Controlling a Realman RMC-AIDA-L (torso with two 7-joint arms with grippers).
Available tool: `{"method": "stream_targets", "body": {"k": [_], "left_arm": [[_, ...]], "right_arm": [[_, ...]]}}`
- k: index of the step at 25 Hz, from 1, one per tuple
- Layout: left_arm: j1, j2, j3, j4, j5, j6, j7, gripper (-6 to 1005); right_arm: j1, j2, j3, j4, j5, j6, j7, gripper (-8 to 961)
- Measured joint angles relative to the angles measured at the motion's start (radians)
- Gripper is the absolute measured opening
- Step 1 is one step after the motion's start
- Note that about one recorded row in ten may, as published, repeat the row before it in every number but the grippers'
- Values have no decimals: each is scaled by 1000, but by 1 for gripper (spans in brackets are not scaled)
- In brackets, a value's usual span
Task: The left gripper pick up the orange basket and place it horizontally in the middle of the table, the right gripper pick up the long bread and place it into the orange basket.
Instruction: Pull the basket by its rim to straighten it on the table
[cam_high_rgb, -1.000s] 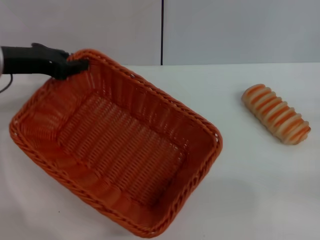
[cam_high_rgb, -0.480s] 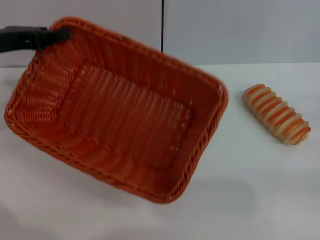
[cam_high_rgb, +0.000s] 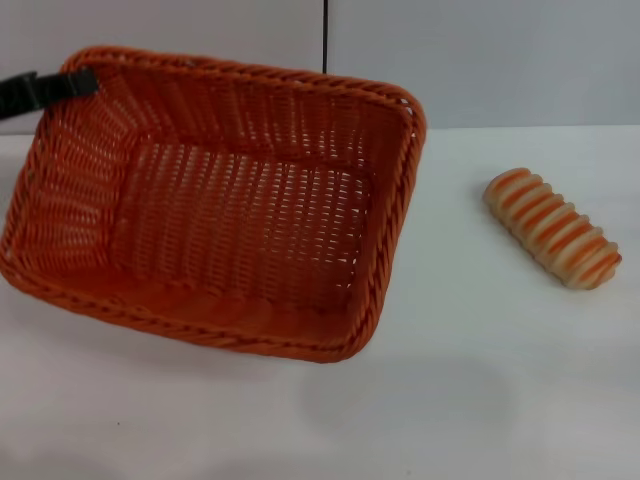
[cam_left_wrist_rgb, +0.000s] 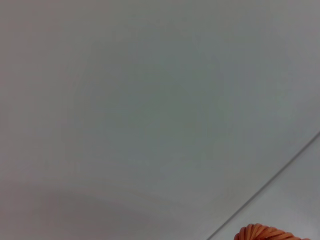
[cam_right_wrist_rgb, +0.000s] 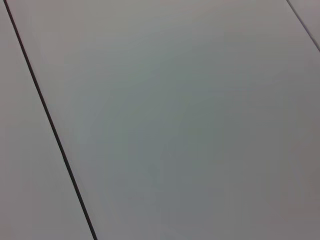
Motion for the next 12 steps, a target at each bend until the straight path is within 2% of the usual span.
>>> {"method": "stream_targets", "body": {"k": [7,12], "left_arm": [[47,-1,2,-190,-63,-73,105,190],[71,-5,9,-256,-108,-93,147,190]], "right_arm": [[5,-2,-9,-2,-7,8,1,605],[14,-2,-11,-3,-9,29,1,608]]}}
